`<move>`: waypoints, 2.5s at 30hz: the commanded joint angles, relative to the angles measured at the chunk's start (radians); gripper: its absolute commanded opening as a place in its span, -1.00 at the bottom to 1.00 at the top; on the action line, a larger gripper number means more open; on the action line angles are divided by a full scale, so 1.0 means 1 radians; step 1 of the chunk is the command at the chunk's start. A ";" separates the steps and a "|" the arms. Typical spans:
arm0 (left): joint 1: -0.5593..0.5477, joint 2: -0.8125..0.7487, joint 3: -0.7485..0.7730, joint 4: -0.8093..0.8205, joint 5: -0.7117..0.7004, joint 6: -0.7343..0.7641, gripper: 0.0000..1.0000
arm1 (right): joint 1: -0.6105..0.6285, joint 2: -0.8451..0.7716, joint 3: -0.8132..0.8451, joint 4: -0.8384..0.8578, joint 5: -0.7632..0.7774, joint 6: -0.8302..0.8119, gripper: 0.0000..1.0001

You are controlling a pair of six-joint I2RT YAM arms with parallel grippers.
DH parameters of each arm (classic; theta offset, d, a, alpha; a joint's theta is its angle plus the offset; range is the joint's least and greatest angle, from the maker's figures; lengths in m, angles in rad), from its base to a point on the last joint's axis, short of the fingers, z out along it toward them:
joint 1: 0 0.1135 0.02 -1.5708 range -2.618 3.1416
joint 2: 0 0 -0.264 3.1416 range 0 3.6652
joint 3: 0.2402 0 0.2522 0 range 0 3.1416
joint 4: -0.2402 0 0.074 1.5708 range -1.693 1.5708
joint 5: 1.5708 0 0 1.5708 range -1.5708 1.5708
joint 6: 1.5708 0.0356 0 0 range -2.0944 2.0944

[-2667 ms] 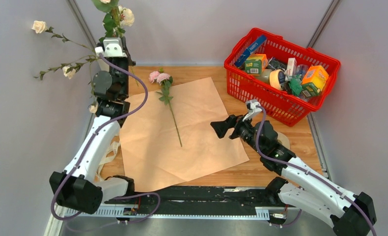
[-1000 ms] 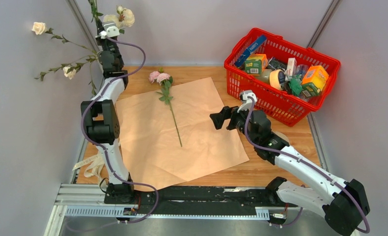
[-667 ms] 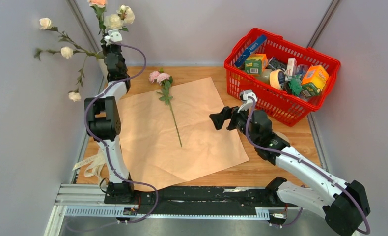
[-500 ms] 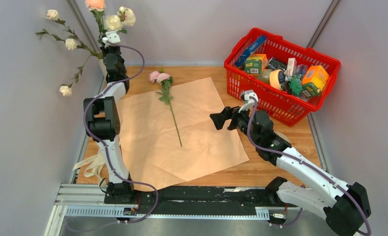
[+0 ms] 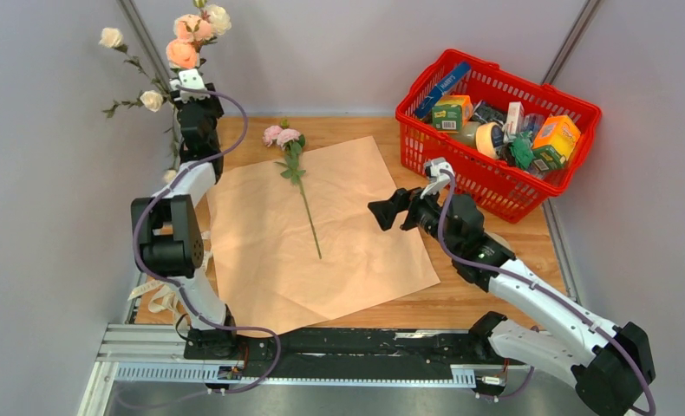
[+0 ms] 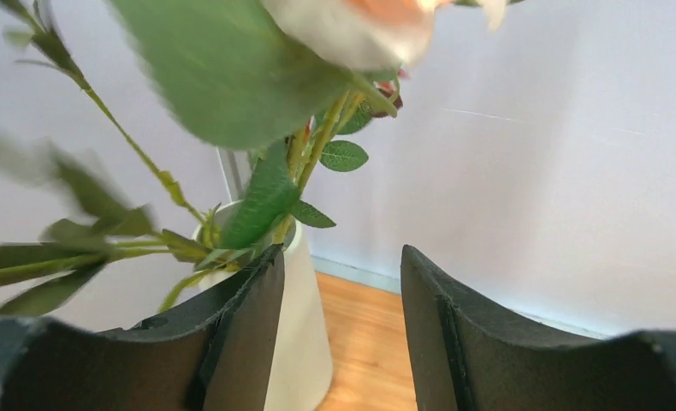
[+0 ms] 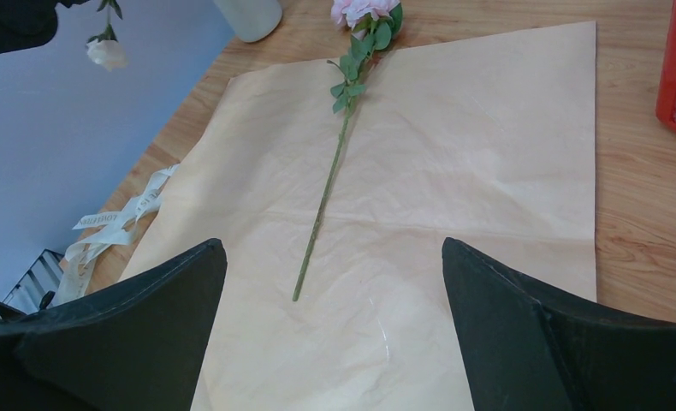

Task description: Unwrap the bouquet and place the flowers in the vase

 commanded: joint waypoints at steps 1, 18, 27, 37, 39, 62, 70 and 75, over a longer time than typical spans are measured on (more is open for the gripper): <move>0.005 -0.167 -0.056 -0.115 0.074 -0.111 0.21 | -0.003 0.004 0.059 -0.007 -0.014 0.032 1.00; 0.005 -0.567 -0.102 -0.791 0.295 -0.343 0.25 | -0.002 0.199 0.077 0.011 -0.108 0.224 0.79; -0.027 -0.820 -0.390 -1.006 0.675 -0.551 0.24 | 0.030 0.429 0.191 0.030 -0.038 0.232 0.22; -0.162 -1.032 -0.608 -1.084 0.697 -0.498 0.27 | 0.124 0.738 0.365 0.018 0.087 0.206 -0.04; -0.162 -1.064 -0.628 -1.117 0.657 -0.449 0.28 | 0.149 0.808 0.419 0.005 0.117 0.187 -0.06; -0.162 -1.212 -0.662 -1.184 0.547 -0.429 0.29 | 0.244 1.259 0.873 -0.186 0.309 0.058 -0.21; -0.164 -1.213 -0.658 -1.192 0.533 -0.430 0.29 | 0.273 1.309 0.919 -0.216 0.363 0.026 -0.36; -0.162 -1.216 -0.659 -1.195 0.522 -0.430 0.29 | 0.302 1.331 0.946 -0.237 0.444 -0.002 -0.52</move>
